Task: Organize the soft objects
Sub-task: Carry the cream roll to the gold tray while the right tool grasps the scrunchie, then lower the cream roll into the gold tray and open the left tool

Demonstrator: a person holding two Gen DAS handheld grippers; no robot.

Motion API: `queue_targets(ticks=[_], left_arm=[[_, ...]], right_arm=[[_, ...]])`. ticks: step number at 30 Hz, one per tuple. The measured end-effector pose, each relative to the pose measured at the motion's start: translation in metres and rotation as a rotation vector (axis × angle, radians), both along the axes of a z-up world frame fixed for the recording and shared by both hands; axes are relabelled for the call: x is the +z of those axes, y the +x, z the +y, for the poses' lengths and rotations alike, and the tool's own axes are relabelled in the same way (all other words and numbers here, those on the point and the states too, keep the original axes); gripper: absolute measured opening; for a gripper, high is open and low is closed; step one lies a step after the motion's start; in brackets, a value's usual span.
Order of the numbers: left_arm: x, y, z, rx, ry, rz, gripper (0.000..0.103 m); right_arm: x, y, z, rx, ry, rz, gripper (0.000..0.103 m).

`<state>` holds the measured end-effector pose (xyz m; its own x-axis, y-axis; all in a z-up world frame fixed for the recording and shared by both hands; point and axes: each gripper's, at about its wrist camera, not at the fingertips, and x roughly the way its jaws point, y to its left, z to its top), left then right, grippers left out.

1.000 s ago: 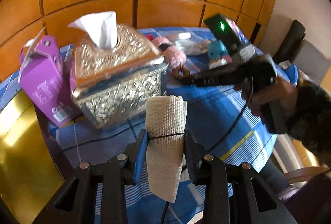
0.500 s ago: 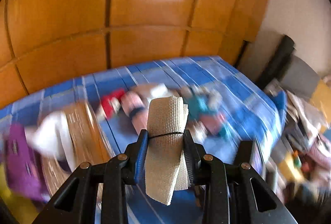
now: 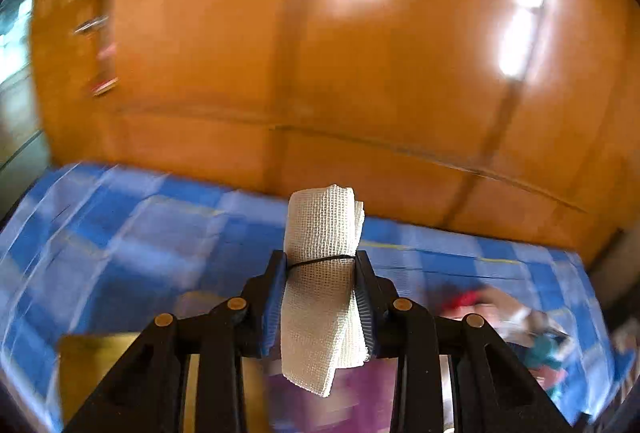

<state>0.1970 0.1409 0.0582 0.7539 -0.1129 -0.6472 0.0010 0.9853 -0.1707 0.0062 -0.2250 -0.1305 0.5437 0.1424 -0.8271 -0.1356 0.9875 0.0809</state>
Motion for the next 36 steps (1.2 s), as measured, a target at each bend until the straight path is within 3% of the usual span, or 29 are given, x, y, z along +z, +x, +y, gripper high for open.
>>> queue_targets(ticks=[4,7,11,14,17,21,23,28,36], left_arm=[[-0.040,-0.037,0.074,0.142,-0.004,0.068,0.033],[-0.073,-0.066,0.098,0.182,-0.017,0.126,0.033],[-0.126,-0.093,0.093,0.183,-0.071,0.221,0.033],[-0.147,-0.097,0.075,0.152,-0.106,0.255,0.034],[-0.152,-0.091,0.057,0.144,-0.117,0.266,0.036],[-0.146,-0.082,0.049,0.174,-0.090,0.234,0.062],[-0.137,-0.087,0.045,0.179,-0.052,0.195,0.066],[-0.120,-0.104,0.042,0.161,0.020,0.144,0.068],[-0.104,-0.131,0.041,0.149,0.094,0.090,0.069]], right_arm=[[0.000,-0.003,0.002,-0.003,-0.018,-0.017,0.021],[-0.001,-0.003,0.004,-0.011,-0.035,-0.017,0.021],[0.000,-0.001,0.009,-0.020,-0.061,-0.009,0.021],[0.001,-0.001,0.013,-0.024,-0.087,-0.001,0.021],[0.002,0.000,0.016,-0.028,-0.108,0.002,0.021],[0.001,0.000,0.018,-0.042,-0.115,0.004,0.021],[0.002,0.001,0.020,-0.044,-0.122,0.009,0.021],[0.014,0.019,0.013,-0.047,-0.043,0.067,0.019],[0.079,0.074,0.025,-0.006,-0.028,0.005,0.019]])
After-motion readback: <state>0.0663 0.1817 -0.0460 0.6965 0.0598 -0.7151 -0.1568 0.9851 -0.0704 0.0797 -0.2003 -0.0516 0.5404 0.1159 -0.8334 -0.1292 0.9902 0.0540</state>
